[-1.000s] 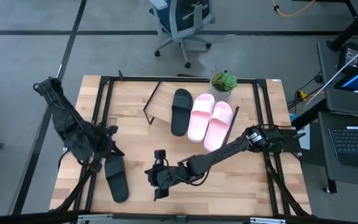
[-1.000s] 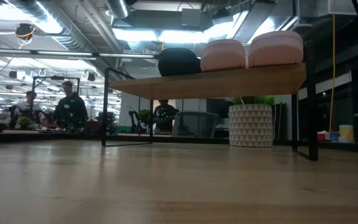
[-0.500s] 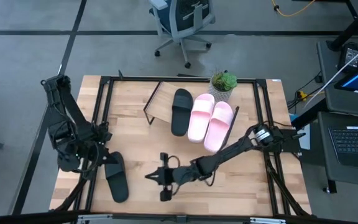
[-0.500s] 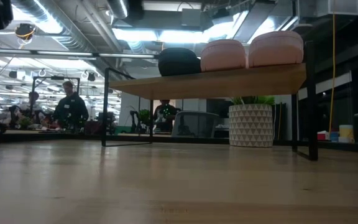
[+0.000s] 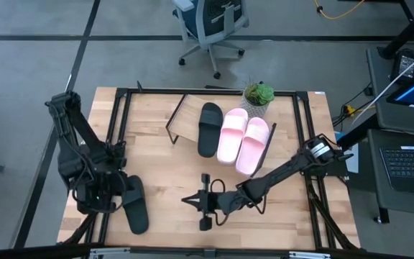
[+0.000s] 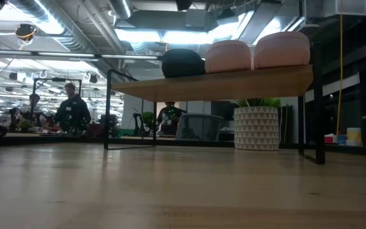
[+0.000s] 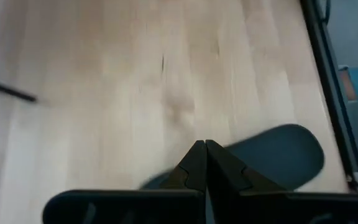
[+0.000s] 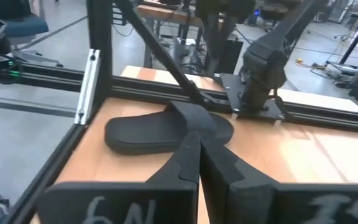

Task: Pick and place slides into the shelf
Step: Put the black slide on the shelf

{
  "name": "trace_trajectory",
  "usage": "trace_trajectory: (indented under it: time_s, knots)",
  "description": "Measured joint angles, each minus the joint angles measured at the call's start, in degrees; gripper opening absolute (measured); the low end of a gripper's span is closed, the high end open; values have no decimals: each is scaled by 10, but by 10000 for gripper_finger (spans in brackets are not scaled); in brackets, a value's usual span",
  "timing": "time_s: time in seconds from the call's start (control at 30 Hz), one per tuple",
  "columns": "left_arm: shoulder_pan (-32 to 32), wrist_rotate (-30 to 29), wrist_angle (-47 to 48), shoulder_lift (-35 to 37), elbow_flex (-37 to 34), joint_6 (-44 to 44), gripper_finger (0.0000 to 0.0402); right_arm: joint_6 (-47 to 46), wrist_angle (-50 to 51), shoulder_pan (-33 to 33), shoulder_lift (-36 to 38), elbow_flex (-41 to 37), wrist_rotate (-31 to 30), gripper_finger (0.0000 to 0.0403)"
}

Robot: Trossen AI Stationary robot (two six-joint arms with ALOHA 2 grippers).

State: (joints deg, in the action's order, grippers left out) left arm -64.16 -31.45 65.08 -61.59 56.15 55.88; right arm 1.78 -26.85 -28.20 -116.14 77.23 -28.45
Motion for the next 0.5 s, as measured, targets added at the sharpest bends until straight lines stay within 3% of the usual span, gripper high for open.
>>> trace_trajectory:
  time_s: [0.17, 0.37, 0.5]
  knots:
    - [0, 17, 1, -41, 0, 55, 0, 3, 2, -4, 0, 0, -1, 8]
    - [0, 107, 1, -95, 0, 123, 0, 13, 5, -6, 0, 0, -2, 8]
    - [-11, 127, 0, -130, 0, 170, 0, 13, 5, -6, 0, 0, -1, 9]
